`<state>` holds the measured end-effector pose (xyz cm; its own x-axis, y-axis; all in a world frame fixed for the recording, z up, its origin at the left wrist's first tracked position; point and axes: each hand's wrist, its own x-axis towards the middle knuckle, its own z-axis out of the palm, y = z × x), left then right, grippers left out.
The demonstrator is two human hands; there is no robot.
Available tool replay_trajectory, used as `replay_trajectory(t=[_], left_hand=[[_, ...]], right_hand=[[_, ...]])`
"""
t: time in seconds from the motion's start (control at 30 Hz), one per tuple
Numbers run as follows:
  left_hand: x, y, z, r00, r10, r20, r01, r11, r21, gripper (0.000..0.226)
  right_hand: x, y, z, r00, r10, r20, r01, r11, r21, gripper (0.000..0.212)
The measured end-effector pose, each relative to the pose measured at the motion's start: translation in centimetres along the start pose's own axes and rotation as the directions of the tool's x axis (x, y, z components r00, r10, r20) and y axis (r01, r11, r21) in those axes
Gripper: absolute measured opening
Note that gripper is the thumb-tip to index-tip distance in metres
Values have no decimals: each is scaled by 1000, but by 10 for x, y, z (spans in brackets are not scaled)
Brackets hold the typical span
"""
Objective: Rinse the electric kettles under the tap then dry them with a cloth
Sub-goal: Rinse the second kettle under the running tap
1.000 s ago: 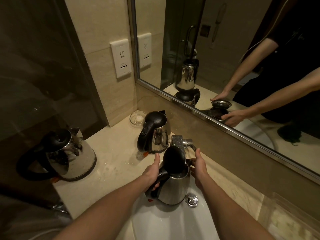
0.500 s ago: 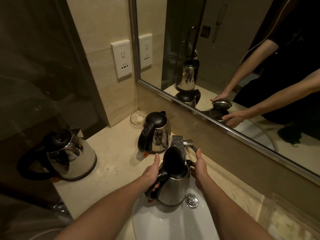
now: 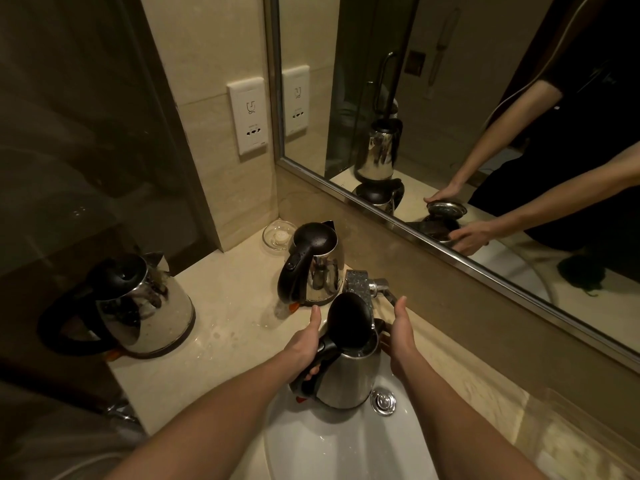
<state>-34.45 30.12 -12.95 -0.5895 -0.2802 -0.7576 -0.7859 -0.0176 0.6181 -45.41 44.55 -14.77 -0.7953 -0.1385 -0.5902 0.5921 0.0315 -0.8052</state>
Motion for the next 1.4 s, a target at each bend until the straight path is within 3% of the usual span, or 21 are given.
replay_trajectory(t=[0.13, 0.57, 1.3, 1.4], left_hand=[[0, 2, 1, 1000, -12, -8, 12, 1000, 13, 110], [4, 2, 3, 1000, -22, -3, 22, 1000, 18, 112], [1, 0, 0, 1000, -2, 19, 1, 1000, 17, 106], [2, 0, 0, 1000, 0, 24, -1, 1000, 15, 109]], right_hand=[[4, 1, -2, 1000, 1, -11, -1, 1000, 1, 89], [11, 4, -6, 1000, 15, -16, -15, 1000, 3, 92], [13, 3, -6, 1000, 18, -12, -18, 999, 32, 76], [11, 5, -3, 1000, 10, -18, -10, 999, 32, 86]])
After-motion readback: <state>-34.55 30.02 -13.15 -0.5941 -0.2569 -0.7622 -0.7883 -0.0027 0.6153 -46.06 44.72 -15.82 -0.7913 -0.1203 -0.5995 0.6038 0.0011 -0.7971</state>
